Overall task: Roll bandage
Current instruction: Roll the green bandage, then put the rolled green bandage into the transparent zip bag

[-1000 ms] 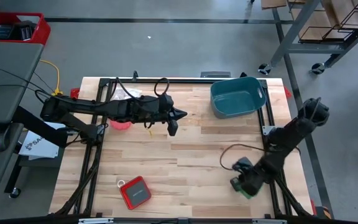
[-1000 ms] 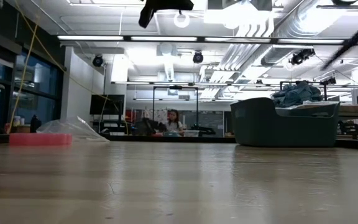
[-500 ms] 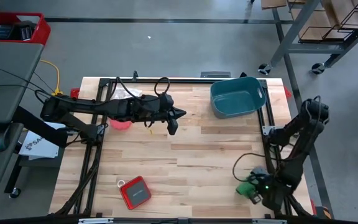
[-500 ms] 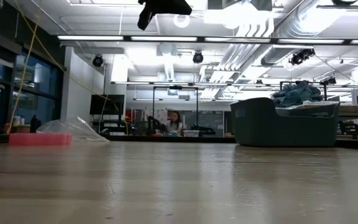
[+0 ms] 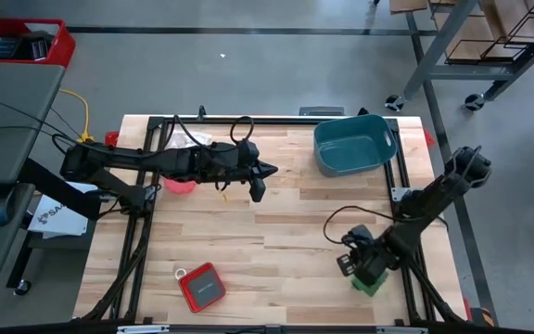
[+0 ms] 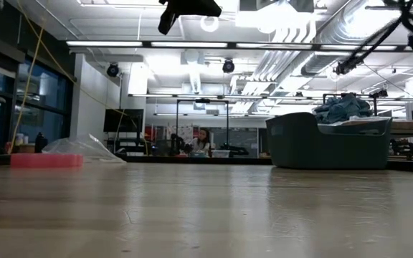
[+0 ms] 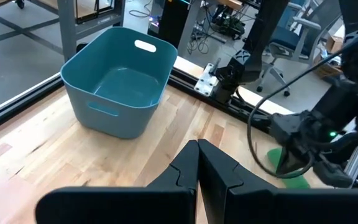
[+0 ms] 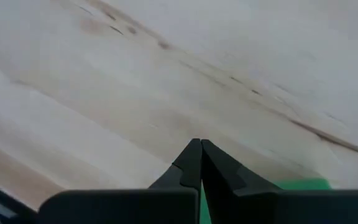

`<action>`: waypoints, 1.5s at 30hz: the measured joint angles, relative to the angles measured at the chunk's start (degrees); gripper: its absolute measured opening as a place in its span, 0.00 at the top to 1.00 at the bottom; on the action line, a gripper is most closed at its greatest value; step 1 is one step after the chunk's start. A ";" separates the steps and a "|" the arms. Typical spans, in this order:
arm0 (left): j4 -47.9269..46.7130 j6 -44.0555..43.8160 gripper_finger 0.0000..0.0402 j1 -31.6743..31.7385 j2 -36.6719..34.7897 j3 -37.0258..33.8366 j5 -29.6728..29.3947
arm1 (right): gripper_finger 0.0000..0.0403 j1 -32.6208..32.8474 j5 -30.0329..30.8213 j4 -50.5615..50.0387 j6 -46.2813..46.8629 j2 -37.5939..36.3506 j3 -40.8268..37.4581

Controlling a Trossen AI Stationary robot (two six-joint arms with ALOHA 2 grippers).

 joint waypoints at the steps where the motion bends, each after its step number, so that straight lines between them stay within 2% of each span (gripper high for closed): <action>1: 0.00 -0.02 1.00 0.00 0.00 -0.02 0.00 | 1.00 -0.20 -1.77 0.40 -0.93 0.02 -0.72; 6: -0.13 -0.27 1.00 0.00 0.00 -0.01 0.00 | 1.00 1.43 -8.20 1.79 -1.15 0.02 -2.52; 14: -0.11 -0.33 1.00 0.00 0.00 -0.01 -0.02 | 1.00 8.03 -17.16 0.24 0.24 0.03 -0.69; 24: -0.11 -0.33 1.00 0.00 0.00 0.00 -0.02 | 1.00 12.44 -18.18 -8.38 3.84 0.04 7.30; 30: -1.86 -0.36 1.00 0.00 0.00 0.00 -0.02 | 1.00 12.40 -17.00 -4.93 4.35 0.04 9.21; 34: -3.09 -1.68 1.00 0.00 0.00 0.00 -0.02 | 1.00 12.39 -12.55 -4.49 -1.84 0.04 9.22; 38: -3.10 -1.90 1.00 0.00 0.00 0.00 -0.02 | 0.96 10.96 -11.24 -4.68 -15.32 0.04 9.22; 41: -3.10 -2.64 1.00 0.00 0.00 -0.02 -0.02 | 0.87 9.88 -13.26 -5.11 -25.98 0.04 9.22; 45: -3.13 -5.04 1.00 0.00 -0.02 -0.01 -0.02 | 0.66 9.47 -14.29 -6.31 -38.00 0.04 9.19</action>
